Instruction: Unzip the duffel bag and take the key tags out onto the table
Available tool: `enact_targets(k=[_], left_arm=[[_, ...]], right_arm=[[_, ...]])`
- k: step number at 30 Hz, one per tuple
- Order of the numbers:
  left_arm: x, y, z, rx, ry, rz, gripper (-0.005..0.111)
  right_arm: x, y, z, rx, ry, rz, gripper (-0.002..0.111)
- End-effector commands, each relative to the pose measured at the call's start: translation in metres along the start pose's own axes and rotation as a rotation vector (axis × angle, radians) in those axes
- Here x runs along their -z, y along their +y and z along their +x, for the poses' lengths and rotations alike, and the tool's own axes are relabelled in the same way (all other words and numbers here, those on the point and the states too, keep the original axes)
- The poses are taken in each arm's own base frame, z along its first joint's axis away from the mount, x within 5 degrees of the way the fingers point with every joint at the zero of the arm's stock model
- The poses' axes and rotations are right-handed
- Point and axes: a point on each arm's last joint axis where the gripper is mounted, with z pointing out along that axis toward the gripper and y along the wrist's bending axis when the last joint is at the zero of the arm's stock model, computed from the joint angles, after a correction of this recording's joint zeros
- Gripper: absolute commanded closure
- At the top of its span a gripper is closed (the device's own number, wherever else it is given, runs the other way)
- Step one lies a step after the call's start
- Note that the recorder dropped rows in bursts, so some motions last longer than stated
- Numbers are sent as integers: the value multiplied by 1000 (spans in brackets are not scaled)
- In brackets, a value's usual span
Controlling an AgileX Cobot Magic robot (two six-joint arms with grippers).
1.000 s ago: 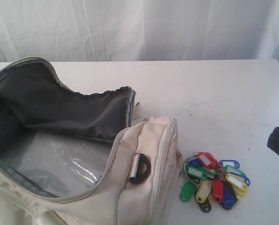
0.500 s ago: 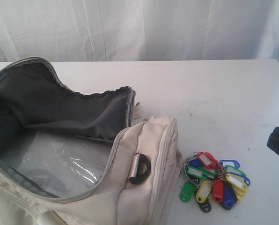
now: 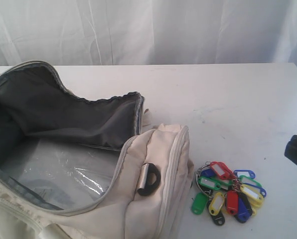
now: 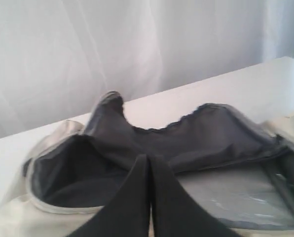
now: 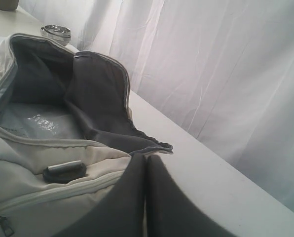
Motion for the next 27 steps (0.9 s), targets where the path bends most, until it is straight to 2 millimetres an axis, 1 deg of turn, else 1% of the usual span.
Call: enact_targets(k=[1, 4, 7, 10, 11, 14, 21, 24, 27], left_arm=[[-23, 10, 28, 11, -56, -178, 106], [-39, 14, 61, 138, -39, -244, 106], [-47, 16, 91, 221, 6, -294, 106], [-51, 16, 112, 240, 56, -324, 106], [-52, 16, 116, 236, 69, -329, 106], [-52, 17, 119, 219, 80, -349, 106], [-51, 14, 128, 24, 220, -307, 106], [-50, 11, 134, 24, 295, -273, 106], [-50, 11, 134, 24, 294, -273, 106]], right_arm=[[-1, 0, 0, 6, -3, 4, 108], [-1, 0, 0, 1, -4, 4, 108], [-1, 0, 0, 1, -4, 4, 108], [-1, 0, 0, 1, -2, 3, 108], [-1, 0, 0, 1, -2, 3, 108], [-1, 0, 0, 1, -2, 3, 108], [-1, 0, 0, 1, -4, 5, 108], [-1, 0, 0, 1, -4, 5, 108], [-1, 0, 0, 1, -4, 5, 108]])
